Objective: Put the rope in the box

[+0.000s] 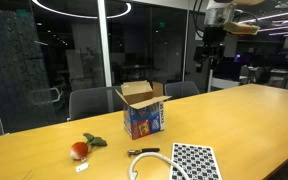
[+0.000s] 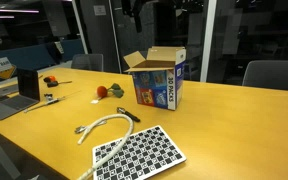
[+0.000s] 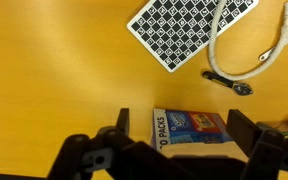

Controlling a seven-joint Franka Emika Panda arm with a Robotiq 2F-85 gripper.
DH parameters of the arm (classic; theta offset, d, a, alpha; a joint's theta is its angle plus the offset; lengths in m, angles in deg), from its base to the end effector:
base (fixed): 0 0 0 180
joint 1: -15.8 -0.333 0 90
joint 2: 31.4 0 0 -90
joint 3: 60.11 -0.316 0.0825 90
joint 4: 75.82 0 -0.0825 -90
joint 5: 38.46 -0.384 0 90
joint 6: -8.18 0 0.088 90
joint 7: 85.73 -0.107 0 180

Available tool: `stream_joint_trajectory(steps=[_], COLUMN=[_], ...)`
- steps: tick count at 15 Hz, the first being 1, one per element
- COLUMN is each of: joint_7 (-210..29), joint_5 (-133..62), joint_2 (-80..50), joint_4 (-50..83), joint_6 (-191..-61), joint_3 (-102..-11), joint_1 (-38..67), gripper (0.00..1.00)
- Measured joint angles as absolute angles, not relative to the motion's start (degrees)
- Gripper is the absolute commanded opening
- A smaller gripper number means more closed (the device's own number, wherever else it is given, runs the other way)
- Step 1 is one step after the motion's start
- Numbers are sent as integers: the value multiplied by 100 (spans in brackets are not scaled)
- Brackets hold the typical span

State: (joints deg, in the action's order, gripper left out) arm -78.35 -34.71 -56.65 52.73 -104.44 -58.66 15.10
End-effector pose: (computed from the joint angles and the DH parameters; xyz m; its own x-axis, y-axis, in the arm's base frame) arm 0.4366 -0.0113 0.5546 0.9781 0.1410 0.1532 0.1311 -0.9887 0.0732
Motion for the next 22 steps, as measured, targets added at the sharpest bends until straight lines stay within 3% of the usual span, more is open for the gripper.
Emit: stream_joint_trajectory(steps=[14, 22], joint_7=[-7631, -5911], joint_5=[-3697, -5656], joint_2=[-5626, -4941], joint_4=[5373, 6315], joint_6=[-10529, -12186], joint_3=[-5872, -5897], joint_1=[1397, 272], gripper=[100, 100])
